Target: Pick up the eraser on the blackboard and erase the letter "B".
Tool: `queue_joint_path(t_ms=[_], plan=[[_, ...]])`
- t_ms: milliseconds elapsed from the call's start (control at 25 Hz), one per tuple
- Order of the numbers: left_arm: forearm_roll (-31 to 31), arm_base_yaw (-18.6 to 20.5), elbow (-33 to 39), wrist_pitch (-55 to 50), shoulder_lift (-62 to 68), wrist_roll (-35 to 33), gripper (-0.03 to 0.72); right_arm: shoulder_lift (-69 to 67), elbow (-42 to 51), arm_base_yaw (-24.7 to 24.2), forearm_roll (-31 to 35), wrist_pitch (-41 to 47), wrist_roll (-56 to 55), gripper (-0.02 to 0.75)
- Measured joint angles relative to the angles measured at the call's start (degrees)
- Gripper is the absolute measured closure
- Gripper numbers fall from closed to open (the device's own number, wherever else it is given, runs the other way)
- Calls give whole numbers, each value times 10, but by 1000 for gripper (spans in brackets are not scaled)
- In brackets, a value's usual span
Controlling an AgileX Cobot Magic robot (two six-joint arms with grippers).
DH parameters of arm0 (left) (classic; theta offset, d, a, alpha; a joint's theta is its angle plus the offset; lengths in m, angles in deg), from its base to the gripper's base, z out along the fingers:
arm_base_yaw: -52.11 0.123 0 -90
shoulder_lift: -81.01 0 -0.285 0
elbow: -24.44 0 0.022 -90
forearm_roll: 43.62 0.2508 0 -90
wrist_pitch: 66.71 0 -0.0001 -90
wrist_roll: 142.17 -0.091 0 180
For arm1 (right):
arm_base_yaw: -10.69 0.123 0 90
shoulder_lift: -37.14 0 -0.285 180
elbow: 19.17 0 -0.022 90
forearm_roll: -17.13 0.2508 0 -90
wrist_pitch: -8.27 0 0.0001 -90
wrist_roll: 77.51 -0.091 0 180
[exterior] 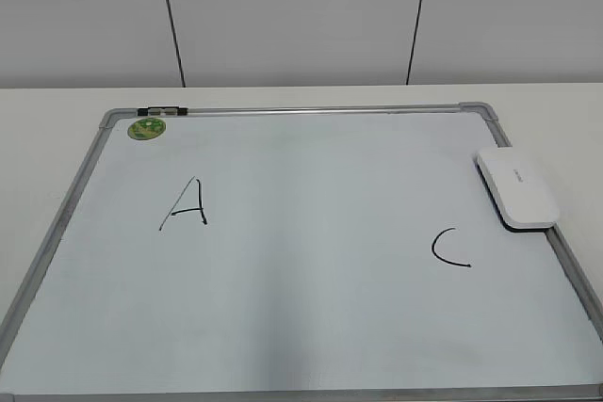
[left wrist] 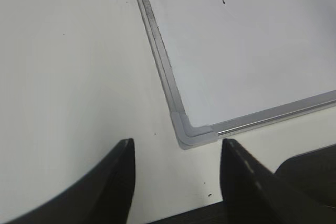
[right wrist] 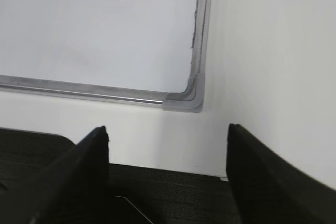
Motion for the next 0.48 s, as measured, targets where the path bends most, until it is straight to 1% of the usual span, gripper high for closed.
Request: queue_joint_path(t_ms=[160, 480], plan=[[0, 0, 0, 0, 0, 0, 318, 0, 0, 0, -11, 0, -12, 218], [0, 0, 0, 0, 0, 0, 319, 0, 0, 0, -8, 0, -12, 219]])
